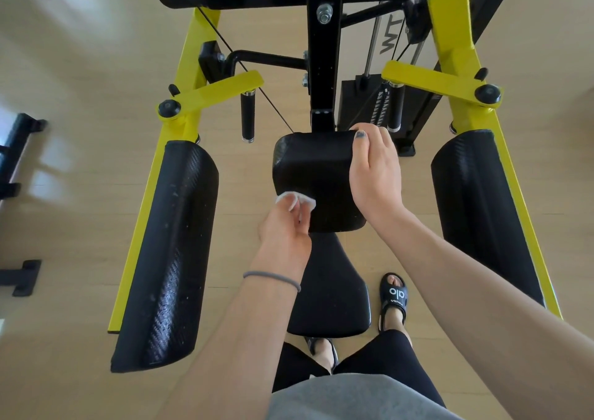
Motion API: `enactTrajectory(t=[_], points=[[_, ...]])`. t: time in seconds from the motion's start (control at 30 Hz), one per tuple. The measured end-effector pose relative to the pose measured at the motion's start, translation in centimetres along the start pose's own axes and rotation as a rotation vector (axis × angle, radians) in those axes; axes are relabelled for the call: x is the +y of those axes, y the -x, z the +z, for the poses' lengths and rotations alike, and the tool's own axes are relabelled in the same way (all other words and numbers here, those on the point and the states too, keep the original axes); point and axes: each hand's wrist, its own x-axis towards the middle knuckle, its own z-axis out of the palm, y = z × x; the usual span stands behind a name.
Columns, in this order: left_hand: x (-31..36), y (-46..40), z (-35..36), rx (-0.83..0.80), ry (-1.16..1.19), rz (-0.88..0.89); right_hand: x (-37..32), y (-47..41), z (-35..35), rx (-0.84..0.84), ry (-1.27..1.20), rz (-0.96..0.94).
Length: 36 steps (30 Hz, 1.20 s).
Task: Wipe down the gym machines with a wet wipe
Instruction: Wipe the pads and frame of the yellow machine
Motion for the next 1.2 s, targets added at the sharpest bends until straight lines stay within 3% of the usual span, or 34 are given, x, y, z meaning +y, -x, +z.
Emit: enactTrajectory(t=[0.1, 0.37, 0.63, 0.9, 1.07, 1.2], points=[[-0.1, -0.4, -0.4, -0.016, 0.067, -0.051, 0.0, 0.0, -0.1, -0.017, 0.003, 0.008], [2.8, 1.7, 2.1, 0.071, 0.177, 0.275, 0.0, -0.1, 0.0, -0.013, 0.009, 0.024], [-0.3, -0.5, -0.8, 0.133, 0.164, -0.008, 0.1, -0.1, 0.1, -0.006, 0.007, 0.006], [1.2, 0.2, 0.9, 0.137, 0.275, 0.215, -0.1, 0.0, 0.3, 0.018, -0.020, 0.017], [-1.9, -2.2, -0.3, 0.326, 0.083, 0.009, 0.1, 0.0, 0.3, 0.016, -0.015, 0.011], [-2.6, -4.5, -0.4, 0.345, -0.092, -0.081, 0.1, -0.1, 0.3, 0.024, -0.016, 0.017]])
